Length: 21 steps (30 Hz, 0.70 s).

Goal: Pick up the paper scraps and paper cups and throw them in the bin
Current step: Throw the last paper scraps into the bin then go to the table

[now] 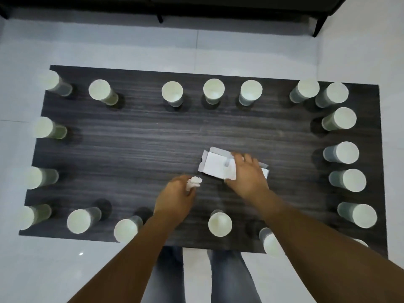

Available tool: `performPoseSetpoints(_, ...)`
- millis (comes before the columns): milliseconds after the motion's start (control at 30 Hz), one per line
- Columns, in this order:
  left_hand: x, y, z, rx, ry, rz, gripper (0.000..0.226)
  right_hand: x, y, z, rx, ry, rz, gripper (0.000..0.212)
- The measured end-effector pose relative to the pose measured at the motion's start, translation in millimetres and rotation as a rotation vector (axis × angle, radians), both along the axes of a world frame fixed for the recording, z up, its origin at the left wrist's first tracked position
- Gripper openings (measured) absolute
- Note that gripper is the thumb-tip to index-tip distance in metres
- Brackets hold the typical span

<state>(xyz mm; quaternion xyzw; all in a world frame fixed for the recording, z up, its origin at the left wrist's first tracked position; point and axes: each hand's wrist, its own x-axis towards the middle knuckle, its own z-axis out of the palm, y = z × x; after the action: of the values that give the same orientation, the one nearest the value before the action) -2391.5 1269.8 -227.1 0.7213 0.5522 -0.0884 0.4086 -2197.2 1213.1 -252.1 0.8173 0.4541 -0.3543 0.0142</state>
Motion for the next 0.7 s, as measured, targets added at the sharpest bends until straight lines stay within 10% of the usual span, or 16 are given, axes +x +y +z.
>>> performPoseSetpoints(200,22,5,-47,0.093,0.002,-0.03,0.015,18,-3,-68,-0.092,-0.086,0.2,0.121)
performPoseSetpoints(700,40,-2,-17,0.046,0.03,-0.2,0.022,22,-50,-25,0.0,-0.095,-0.016,0.103)
